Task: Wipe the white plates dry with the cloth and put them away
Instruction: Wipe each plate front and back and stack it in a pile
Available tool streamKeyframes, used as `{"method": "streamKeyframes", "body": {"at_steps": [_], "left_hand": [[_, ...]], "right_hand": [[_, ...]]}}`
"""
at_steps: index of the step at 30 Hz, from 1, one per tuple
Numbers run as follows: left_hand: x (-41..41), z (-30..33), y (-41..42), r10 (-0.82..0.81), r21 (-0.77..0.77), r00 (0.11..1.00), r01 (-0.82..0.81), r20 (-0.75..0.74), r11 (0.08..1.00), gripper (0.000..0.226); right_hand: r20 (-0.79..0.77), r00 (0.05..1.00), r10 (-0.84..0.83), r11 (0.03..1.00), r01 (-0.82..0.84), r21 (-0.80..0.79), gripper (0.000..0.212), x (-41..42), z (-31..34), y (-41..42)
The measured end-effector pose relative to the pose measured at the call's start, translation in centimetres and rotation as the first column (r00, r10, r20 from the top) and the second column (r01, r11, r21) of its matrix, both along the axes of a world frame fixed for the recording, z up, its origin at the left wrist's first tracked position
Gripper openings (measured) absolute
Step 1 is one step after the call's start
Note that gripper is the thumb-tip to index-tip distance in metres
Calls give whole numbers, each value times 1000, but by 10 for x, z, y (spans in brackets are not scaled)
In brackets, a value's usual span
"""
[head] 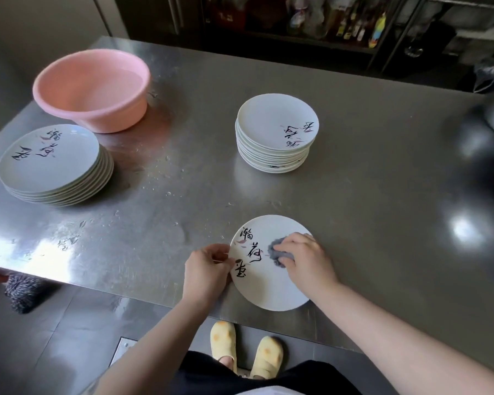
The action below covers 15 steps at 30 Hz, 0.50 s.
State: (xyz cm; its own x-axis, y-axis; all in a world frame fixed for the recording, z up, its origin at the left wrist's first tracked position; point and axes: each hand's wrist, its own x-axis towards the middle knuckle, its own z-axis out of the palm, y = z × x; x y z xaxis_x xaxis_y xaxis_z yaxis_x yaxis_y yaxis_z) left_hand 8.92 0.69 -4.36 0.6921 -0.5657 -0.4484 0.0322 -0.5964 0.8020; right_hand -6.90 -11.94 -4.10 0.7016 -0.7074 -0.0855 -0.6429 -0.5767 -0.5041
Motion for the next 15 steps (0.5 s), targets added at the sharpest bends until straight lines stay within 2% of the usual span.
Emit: {"method": "streamKeyframes", "body": {"at_steps": [3, 6, 10, 15], "left_hand": [[11, 10, -12, -135, 83, 979, 123, 155, 989, 14], [22, 18, -39, -170, 80, 936, 152, 308, 985, 16], [26, 15, -63, -329, 157, 882, 292, 338, 944, 13], [26, 13, -61, -386, 242, 859, 317, 336, 917, 12]], "right_hand": [[46, 998, 48, 998, -49, 27, 24, 14, 3, -4], [145, 989, -31, 999, 33, -14, 22, 36, 6, -12], [148, 987, -61, 997, 67, -32, 20, 53, 3, -12], [125, 988, -95, 994, 102, -51, 15, 56, 1, -14]]}}
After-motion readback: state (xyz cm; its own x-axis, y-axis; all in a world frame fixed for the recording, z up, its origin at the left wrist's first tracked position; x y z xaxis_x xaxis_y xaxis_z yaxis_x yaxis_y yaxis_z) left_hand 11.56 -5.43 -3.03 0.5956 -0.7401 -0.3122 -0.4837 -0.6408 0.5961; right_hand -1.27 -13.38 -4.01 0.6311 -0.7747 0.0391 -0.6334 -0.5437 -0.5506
